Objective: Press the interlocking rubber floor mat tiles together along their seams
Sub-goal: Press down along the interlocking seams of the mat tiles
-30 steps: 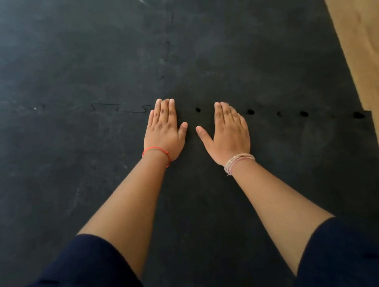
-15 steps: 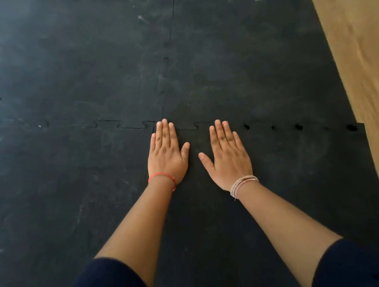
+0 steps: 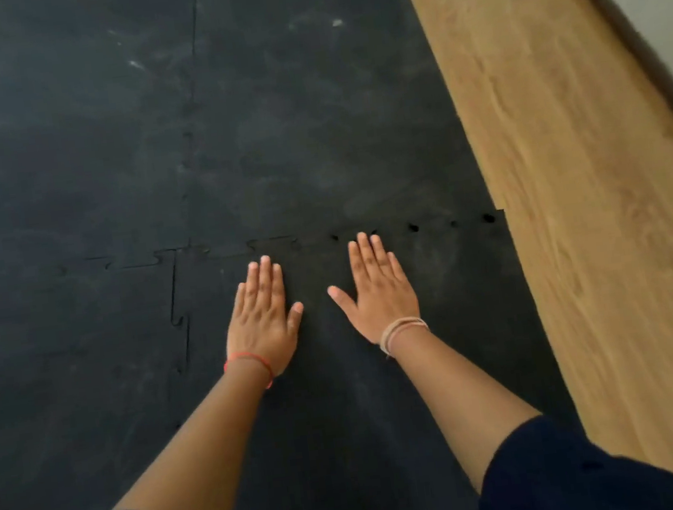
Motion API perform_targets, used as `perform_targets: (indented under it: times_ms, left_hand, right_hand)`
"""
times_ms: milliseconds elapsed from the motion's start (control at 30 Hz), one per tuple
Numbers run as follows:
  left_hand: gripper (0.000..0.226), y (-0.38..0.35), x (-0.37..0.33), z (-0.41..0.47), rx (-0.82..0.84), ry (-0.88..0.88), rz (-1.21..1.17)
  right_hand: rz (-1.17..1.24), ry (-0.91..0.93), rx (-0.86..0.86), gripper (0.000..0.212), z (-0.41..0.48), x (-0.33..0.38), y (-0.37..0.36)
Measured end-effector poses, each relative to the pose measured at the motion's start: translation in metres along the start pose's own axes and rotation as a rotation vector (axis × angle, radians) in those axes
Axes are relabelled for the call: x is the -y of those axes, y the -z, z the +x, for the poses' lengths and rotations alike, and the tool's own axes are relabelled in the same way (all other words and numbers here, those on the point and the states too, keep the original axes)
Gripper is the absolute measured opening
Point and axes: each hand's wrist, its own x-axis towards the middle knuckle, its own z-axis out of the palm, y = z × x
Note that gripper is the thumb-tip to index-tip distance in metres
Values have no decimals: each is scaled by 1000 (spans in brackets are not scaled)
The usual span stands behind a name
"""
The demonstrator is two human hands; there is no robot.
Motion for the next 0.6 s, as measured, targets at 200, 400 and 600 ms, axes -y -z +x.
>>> perform_targets:
  times_ms: [200,400,600]
  left_hand:
    - [60,-30,-44,10,-88,36,-12]
    - [62,-22,-49,10,-10,46,15]
    - [61,-30,-101,21,18,-190,4]
  right_hand:
    - [74,5,-104,80,-6,-31,-15]
    - [131,38,-15,80,-4,-36,-8]
    - [30,-148,-61,83,-18,-108,1]
